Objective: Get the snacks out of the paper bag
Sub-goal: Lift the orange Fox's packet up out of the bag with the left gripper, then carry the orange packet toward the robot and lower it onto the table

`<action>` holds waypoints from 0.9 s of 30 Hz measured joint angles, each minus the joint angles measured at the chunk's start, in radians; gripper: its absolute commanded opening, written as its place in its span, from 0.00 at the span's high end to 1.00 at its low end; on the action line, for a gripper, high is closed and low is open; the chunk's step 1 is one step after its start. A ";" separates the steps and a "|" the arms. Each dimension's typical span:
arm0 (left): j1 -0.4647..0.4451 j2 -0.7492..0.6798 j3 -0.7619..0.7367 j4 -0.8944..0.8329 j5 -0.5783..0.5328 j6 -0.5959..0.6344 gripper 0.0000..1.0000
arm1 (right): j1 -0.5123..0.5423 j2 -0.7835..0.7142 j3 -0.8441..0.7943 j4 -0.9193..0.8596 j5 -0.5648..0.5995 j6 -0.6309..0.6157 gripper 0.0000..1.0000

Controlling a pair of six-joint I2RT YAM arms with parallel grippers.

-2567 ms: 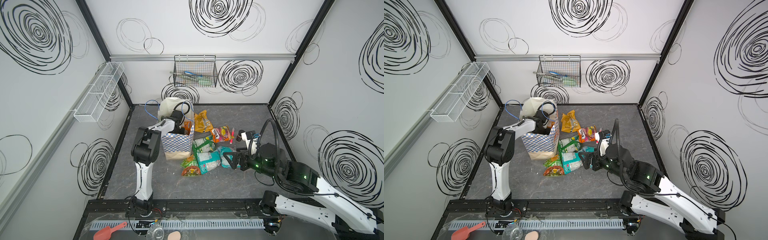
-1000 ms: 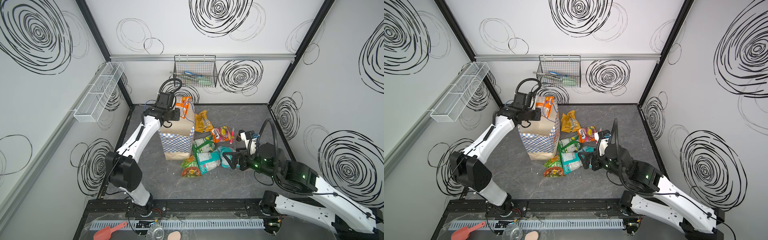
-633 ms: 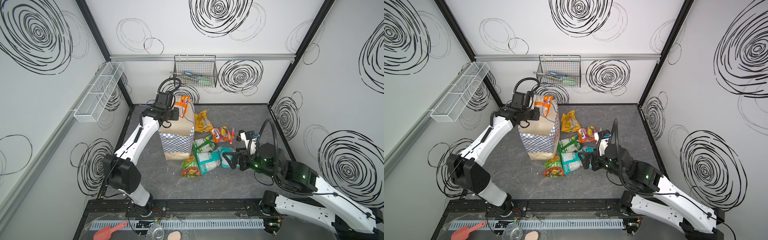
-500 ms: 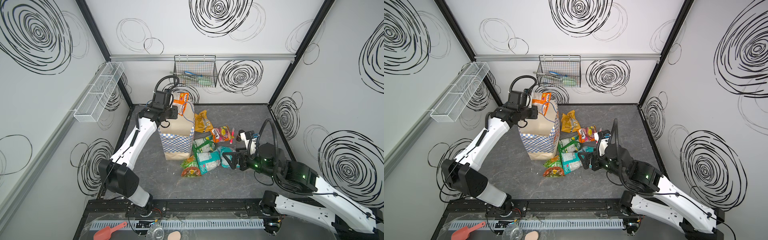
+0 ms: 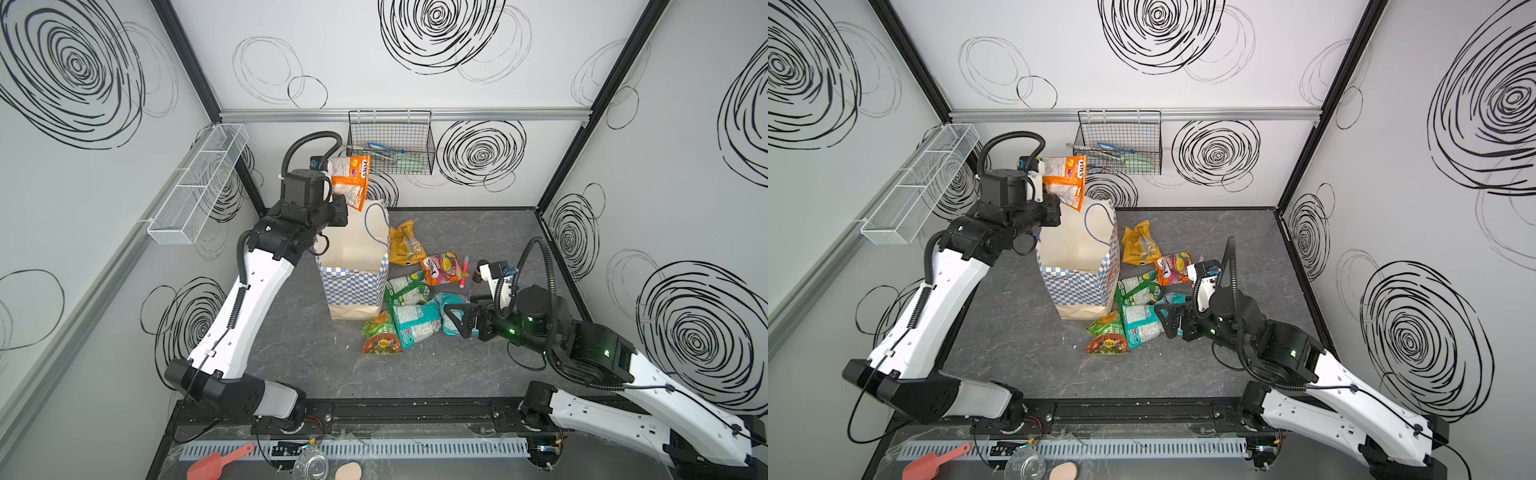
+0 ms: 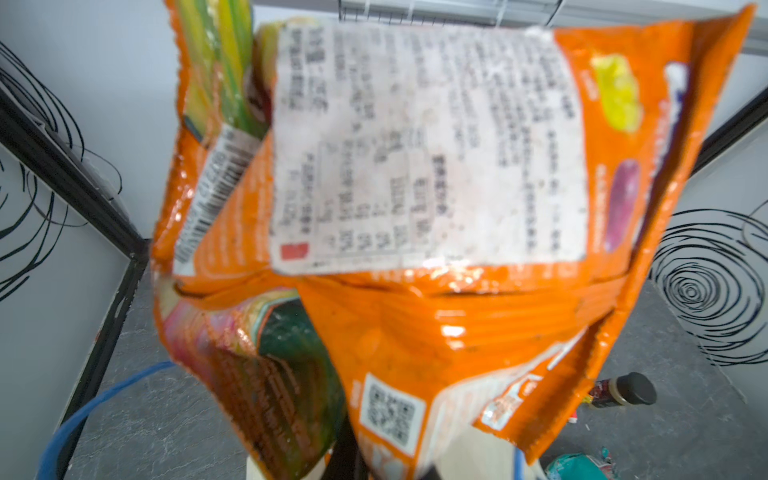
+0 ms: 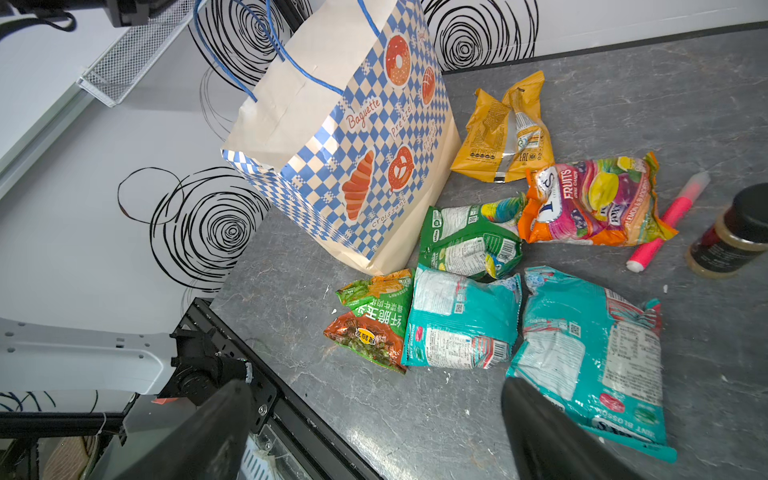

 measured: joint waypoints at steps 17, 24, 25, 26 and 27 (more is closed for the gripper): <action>-0.468 -0.124 -0.094 0.058 -0.097 -0.005 1.00 | -0.008 -0.069 -0.072 0.037 0.079 -0.002 0.03; -0.585 -0.137 -0.266 0.076 -0.122 -0.023 1.00 | -0.149 -0.103 -0.043 -0.015 0.098 -0.056 0.03; -0.596 -0.137 -0.280 0.077 -0.124 -0.026 1.00 | -0.181 -0.099 -0.035 -0.025 0.088 -0.069 0.03; -0.609 -0.140 -0.298 0.078 -0.126 -0.029 1.00 | -0.220 -0.092 -0.025 -0.038 0.072 -0.087 0.03; -0.621 -0.143 -0.314 0.079 -0.127 -0.033 1.00 | -0.253 -0.084 -0.016 -0.049 0.057 -0.105 0.03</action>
